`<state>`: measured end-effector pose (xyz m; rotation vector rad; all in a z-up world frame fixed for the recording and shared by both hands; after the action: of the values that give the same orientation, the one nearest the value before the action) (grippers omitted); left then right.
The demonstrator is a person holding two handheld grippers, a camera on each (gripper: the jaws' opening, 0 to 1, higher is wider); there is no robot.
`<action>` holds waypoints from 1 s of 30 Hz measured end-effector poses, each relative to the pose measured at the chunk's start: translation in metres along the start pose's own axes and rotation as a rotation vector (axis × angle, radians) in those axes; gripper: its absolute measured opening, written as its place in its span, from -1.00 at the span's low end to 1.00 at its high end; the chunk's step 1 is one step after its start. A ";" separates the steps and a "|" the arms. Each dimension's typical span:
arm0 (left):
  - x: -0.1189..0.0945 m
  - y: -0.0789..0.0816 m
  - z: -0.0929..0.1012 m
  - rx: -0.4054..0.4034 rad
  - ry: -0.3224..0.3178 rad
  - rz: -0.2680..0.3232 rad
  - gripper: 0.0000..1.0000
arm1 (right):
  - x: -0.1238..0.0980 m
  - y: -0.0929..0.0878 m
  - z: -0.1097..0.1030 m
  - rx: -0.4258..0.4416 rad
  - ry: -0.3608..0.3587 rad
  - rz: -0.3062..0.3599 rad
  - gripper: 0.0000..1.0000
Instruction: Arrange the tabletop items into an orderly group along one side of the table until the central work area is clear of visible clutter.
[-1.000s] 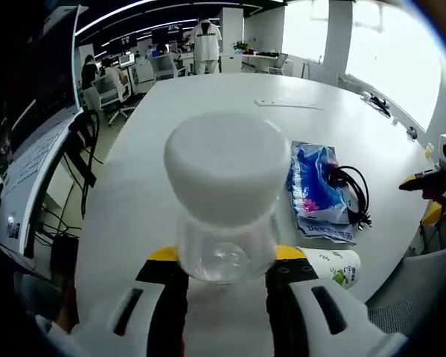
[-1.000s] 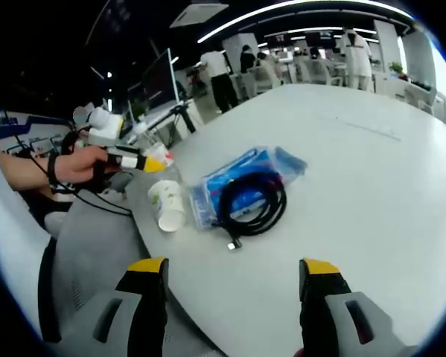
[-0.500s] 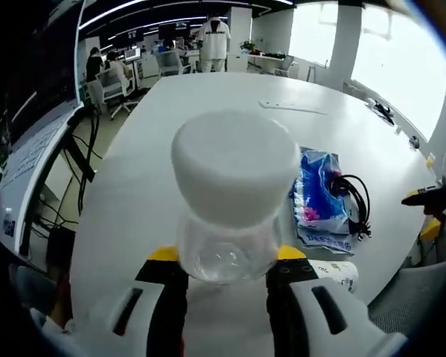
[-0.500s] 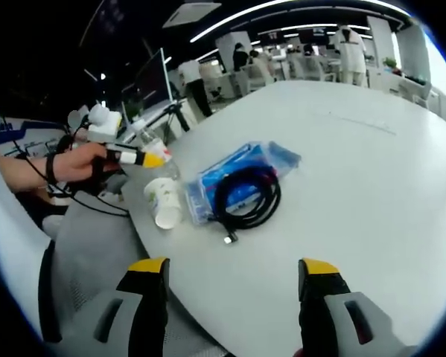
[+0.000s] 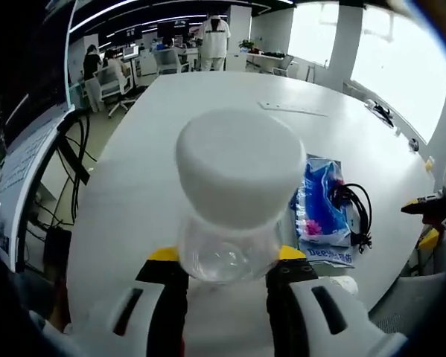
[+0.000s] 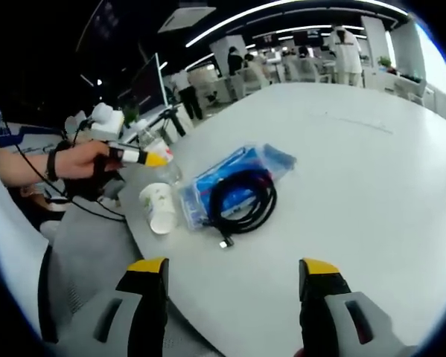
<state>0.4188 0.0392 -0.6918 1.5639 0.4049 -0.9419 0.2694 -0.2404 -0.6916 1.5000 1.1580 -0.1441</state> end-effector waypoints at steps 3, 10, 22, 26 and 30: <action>0.006 0.006 0.001 -0.017 0.002 -0.002 -0.21 | 0.002 -0.002 -0.002 -0.015 0.006 -0.007 0.46; 0.024 0.028 0.000 -0.069 0.021 0.006 -0.20 | 0.004 0.005 -0.006 -0.028 0.022 0.015 0.46; 0.052 0.059 -0.001 -0.129 0.032 0.032 -0.19 | 0.005 0.017 -0.015 -0.028 0.039 0.036 0.45; 0.060 0.068 -0.003 -0.132 0.032 0.043 -0.19 | 0.005 0.018 -0.021 -0.018 0.040 0.040 0.45; 0.068 0.078 -0.008 -0.155 0.035 0.056 -0.19 | 0.006 0.015 -0.024 -0.012 0.042 0.037 0.45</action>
<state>0.5183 0.0114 -0.6919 1.4448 0.4462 -0.8215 0.2715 -0.2146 -0.6775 1.5195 1.1620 -0.0811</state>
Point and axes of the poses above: the point that each gripper's makers call its tool centre point, and the gripper's own axes: x roughly forward along the fingers, z roughly to its right, y roughly out of its top, the point moved 1 cm from there along -x, roughly backward along the fingers, and after that the axes turned 3 degrees about y, right-handed, at the moved point
